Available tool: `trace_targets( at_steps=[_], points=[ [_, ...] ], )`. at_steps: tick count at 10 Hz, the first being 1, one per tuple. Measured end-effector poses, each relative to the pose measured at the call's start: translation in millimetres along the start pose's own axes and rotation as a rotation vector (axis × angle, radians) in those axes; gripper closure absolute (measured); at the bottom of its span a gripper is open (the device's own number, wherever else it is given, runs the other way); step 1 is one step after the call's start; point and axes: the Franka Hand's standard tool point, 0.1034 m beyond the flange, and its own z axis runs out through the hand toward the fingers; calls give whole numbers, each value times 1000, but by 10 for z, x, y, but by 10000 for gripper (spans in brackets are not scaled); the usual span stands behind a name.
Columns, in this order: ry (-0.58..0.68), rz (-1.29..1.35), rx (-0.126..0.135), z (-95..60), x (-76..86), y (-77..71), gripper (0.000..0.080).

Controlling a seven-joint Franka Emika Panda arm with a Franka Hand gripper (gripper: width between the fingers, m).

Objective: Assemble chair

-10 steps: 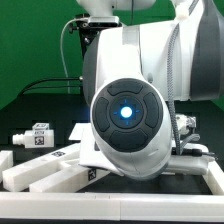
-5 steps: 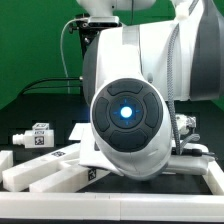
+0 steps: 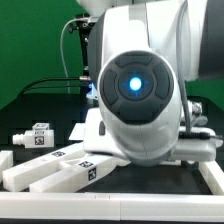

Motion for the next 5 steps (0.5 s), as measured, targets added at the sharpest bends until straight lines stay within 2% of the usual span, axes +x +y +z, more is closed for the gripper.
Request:
trace_targets(
  at_steps=[1, 2, 3, 4, 5],
  points=[
    [125, -25, 12, -188, -68, -35, 689],
    [172, -37, 18, -248, -292, -16, 689],
    [268, -56, 26, -391, -405, 5, 689],
    [316, -58, 32, -486, -436, 28, 689],
    [422, -60, 39, -603, -384, 37, 688]
  ],
)
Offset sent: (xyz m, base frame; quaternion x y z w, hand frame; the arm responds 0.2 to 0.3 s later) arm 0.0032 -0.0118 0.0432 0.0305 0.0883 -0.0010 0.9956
